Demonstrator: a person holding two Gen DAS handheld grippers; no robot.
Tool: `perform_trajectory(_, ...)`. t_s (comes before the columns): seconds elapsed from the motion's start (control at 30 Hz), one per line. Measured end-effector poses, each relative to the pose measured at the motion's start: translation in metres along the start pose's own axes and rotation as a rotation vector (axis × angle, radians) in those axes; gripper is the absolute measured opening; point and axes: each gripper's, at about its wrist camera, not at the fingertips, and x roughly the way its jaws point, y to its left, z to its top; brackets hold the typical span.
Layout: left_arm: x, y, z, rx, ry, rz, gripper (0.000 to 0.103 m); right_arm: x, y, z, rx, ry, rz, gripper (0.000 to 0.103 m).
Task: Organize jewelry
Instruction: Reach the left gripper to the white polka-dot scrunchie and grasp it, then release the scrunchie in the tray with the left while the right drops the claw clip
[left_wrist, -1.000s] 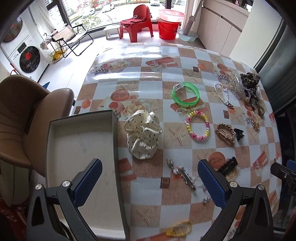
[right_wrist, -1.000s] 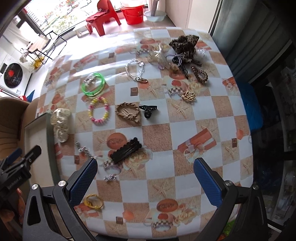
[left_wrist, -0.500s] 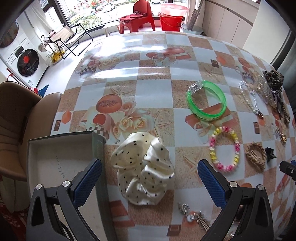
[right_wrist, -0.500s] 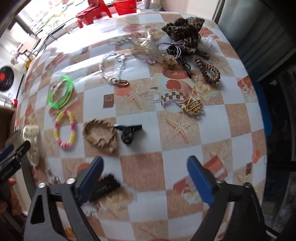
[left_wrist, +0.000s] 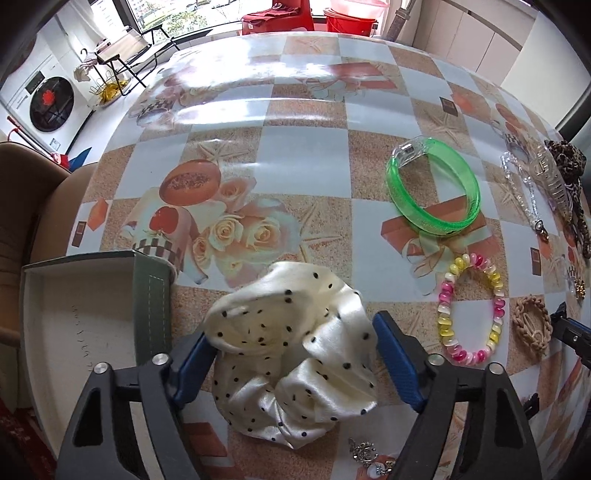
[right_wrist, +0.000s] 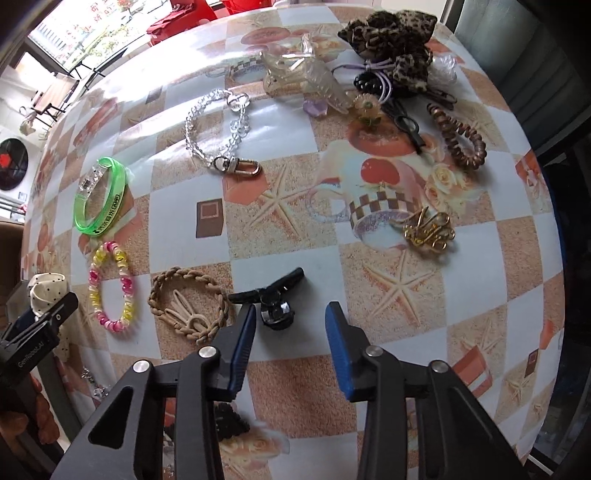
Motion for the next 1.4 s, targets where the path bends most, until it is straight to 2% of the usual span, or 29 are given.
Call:
perform_trajectory(0.03,-0.001,-0.002,0.000,0.005,-0.007,-0.010,0.073,0.001,0.002,0.000,-0.003,-0.003,0.003,0.030)
perform_trajectory(0.07,-0.003,-0.004,0.001,0.013,-0.013,-0.022,0.061,0.001,0.003,0.000,-0.005,-0.006,0.007,0.022)
perform_trajectory(0.1,-0.005,-0.007,0.001,0.024,-0.018,-0.025,0.050,0.001,0.003,0.001,-0.003,-0.008,0.013,0.019)
perform_trajectory(0.17,-0.008,-0.012,0.000,0.046,-0.028,-0.025,0.033,0.000,0.002,0.000,0.001,-0.021,0.019,0.019)
perform_trajectory(0.27,-0.016,-0.015,-0.002,0.044,-0.034,-0.069,0.024,-0.009,0.001,-0.008,-0.001,-0.035,0.027,0.019)
perform_trajectory(0.5,-0.060,-0.023,-0.012,0.063,-0.088,-0.153,0.024,-0.033,-0.005,-0.014,0.011,-0.051,0.059,0.019)
perform_trajectory(0.7,-0.103,-0.003,-0.028,0.016,-0.134,-0.209,0.024,-0.062,0.003,-0.024,-0.012,-0.069,0.095,0.019)
perform_trajectory(0.83,-0.128,0.021,-0.042,-0.020,-0.163,-0.211,0.024,-0.083,0.021,-0.040,-0.044,-0.081,0.134,0.019)
perform_trajectory(1.0,-0.147,0.065,-0.059,-0.098,-0.186,-0.186,0.024,-0.100,0.066,-0.045,-0.112,-0.086,0.192,0.019)
perform_trajectory(1.13,-0.153,0.105,-0.071,-0.151,-0.194,-0.133,0.024,-0.107,0.114,-0.052,-0.194,-0.073,0.249,0.019)
perform_trajectory(1.4,-0.128,0.178,-0.094,-0.238,-0.133,-0.025,0.024,-0.098,0.220,-0.063,-0.346,-0.034,0.338,0.019)
